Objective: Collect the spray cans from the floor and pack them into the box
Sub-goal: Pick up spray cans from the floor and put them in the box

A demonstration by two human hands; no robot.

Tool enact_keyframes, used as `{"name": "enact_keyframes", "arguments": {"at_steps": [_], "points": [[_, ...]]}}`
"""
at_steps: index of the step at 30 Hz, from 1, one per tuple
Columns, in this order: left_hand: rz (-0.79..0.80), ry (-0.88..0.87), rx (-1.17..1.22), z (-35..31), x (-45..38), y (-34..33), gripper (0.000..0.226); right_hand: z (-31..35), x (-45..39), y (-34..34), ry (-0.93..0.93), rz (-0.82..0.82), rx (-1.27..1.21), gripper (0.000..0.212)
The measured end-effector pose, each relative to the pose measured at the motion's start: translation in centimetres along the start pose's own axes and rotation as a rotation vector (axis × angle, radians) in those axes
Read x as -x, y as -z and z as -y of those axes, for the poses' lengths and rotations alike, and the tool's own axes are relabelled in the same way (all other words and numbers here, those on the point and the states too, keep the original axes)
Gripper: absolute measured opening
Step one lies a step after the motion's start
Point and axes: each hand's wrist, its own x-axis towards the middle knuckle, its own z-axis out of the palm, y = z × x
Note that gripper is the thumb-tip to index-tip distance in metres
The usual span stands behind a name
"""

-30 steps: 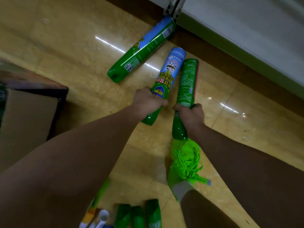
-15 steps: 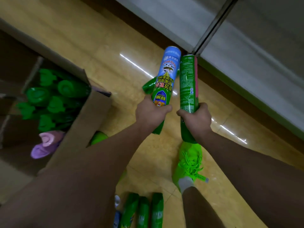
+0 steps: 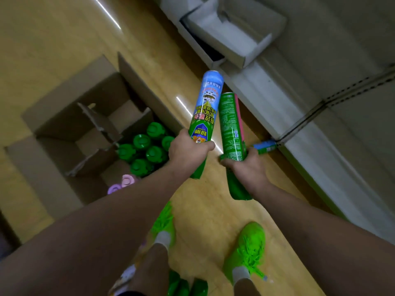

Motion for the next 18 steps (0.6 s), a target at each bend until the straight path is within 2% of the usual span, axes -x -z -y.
{"name": "enact_keyframes", "arguments": {"at_steps": [7,12,18], "points": [[-0.063,0.205,0.003,1.9,-2.9,12.0,0.060,10.7,1.9,-2.5,0.051,0.298,0.223,0.055],[0.046,0.308,-0.043,3.5,-5.9,19.6,0.049,17.9,1.5,-5.5,0.136,0.411,0.469,0.061],[0.240,0.356,-0.155,5.4,-8.8,25.0,0.053,25.9,0.6,-9.0,0.235,0.509,0.905,0.050]]}}
